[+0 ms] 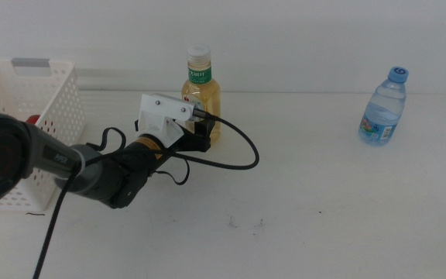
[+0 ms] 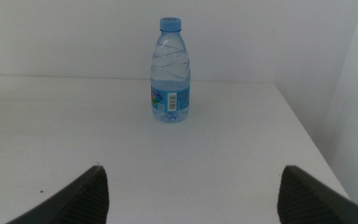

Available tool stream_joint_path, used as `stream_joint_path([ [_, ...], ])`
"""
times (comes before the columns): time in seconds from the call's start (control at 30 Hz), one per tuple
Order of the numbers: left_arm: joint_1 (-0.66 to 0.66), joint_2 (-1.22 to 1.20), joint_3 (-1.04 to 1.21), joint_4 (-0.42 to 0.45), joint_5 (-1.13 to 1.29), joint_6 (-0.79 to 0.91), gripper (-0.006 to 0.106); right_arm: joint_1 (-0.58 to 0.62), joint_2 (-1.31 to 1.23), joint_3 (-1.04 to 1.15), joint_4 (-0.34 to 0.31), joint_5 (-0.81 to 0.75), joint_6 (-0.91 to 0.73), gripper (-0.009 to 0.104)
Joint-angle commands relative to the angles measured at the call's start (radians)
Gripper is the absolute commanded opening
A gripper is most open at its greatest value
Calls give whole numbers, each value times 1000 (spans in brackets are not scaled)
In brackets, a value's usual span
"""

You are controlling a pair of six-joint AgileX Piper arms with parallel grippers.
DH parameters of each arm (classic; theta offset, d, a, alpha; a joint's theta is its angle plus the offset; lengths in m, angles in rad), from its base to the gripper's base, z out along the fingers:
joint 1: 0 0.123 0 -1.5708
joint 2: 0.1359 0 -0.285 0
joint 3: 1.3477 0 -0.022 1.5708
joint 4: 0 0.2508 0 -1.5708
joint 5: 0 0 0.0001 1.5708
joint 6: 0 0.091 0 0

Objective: Use arms to grab the bottles and put them into the dustbin to the left of the table.

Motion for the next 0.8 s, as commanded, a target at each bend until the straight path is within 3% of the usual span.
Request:
stream_joint_path([
  [0.0, 2, 14, -32, 4, 4, -20, 94, -8, -5, 2, -5, -10, -7, 92],
  [0.63, 0, 157, -205, 13, 21, -26, 94, -8, -5, 2, -5, -10, -7, 92],
  [0.77, 0, 175, -208, -21, -26, 0, 86, -8, -5, 2, -5, -10, -7, 92],
])
